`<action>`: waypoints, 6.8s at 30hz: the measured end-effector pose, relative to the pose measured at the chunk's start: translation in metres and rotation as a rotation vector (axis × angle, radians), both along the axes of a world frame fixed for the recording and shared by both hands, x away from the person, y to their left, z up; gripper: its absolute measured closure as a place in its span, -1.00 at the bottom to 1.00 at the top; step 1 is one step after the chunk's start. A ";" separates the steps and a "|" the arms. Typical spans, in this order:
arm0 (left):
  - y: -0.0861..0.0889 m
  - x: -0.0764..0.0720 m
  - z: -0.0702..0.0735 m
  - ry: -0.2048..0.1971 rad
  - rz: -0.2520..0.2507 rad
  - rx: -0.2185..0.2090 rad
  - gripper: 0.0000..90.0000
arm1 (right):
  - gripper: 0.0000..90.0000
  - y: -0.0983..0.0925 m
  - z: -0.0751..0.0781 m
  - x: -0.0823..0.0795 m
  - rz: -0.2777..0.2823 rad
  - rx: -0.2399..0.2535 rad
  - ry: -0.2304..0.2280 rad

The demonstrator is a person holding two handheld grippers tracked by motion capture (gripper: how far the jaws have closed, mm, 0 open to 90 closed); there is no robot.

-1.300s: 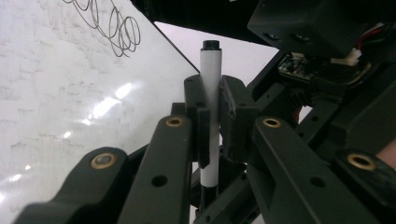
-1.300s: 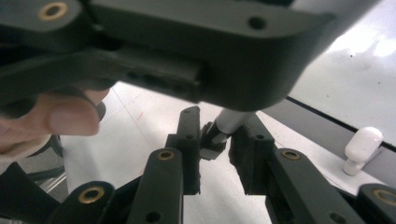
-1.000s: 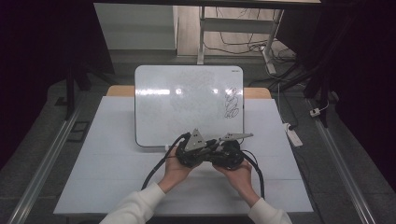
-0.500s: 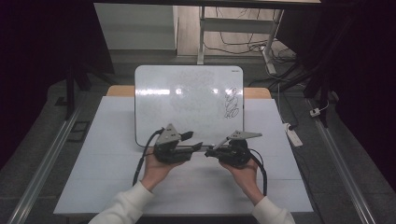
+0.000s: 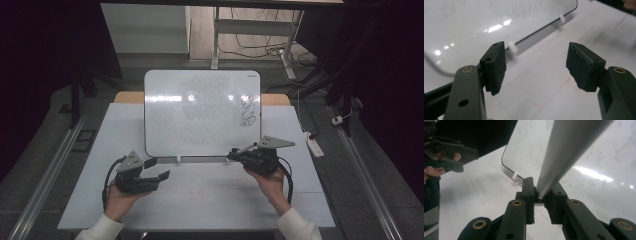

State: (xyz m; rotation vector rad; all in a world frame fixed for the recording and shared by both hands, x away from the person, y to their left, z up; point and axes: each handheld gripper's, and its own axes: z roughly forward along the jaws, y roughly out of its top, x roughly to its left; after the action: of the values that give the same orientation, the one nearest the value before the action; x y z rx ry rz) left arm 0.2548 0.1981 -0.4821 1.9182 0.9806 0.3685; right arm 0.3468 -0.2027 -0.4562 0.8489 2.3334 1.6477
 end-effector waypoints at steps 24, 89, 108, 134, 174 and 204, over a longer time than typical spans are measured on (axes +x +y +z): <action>0.031 -0.014 -0.025 0.043 0.064 0.023 -0.35 | 0.72 -0.019 0.011 -0.001 -0.019 0.020 -0.137; 0.032 -0.007 -0.036 0.072 0.062 0.063 -0.35 | 0.73 -0.027 0.057 0.169 -0.375 0.020 -0.199; 0.035 -0.006 -0.038 0.083 0.074 0.063 -0.35 | 0.73 -0.019 0.046 0.156 -0.268 -0.060 -0.217; 0.034 -0.009 -0.036 0.073 0.073 0.057 -0.35 | 0.73 -0.039 0.048 0.155 -0.363 -0.016 -0.185; 0.033 -0.007 -0.039 0.082 0.070 0.061 -0.35 | 0.73 -0.036 0.034 0.140 -0.328 -0.034 -0.188; 0.032 -0.007 -0.039 0.080 0.072 0.054 -0.35 | 0.73 -0.042 0.036 0.140 -0.321 -0.073 -0.202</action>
State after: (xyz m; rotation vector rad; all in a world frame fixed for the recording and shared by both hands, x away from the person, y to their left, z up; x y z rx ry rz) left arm 0.2479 0.2300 -0.5209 1.9629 1.1048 0.3663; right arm 0.4864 -0.2447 -0.4201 0.9359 1.9888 1.4337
